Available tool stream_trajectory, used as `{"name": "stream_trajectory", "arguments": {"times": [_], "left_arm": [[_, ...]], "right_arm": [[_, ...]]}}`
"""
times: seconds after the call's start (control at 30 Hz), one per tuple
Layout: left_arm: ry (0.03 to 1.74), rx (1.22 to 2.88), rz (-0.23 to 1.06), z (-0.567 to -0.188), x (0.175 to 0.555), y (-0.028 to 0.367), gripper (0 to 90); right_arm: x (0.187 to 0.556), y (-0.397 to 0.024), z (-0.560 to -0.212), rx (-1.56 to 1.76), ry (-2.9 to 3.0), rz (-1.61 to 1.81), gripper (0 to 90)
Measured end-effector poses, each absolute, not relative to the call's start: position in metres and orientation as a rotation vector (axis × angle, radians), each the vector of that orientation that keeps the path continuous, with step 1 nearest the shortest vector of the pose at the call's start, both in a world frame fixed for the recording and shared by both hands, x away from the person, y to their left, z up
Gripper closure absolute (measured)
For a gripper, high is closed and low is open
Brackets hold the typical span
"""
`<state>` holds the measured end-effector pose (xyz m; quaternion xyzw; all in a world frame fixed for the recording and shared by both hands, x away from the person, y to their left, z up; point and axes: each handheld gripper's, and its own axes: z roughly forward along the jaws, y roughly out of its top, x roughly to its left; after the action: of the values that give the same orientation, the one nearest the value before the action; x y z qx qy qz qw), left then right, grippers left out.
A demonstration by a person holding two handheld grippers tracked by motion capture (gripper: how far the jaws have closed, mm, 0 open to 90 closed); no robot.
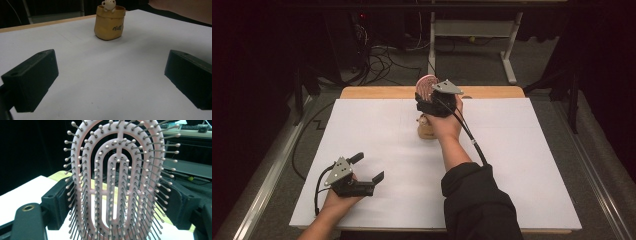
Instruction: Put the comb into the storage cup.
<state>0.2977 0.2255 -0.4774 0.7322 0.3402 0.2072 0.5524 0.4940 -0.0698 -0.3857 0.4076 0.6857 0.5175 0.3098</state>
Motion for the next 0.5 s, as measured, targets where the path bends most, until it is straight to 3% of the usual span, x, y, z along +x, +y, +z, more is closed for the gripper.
{"name": "stream_trajectory", "arguments": {"times": [0.5], "left_arm": [[0.815, 1.724, 0.486, -0.4777, 0.2978, 0.2274, 0.0]], "right_arm": [[0.5029, -0.0667, -0.3863, 1.110, 1.814, 1.353, 20.0]]}}
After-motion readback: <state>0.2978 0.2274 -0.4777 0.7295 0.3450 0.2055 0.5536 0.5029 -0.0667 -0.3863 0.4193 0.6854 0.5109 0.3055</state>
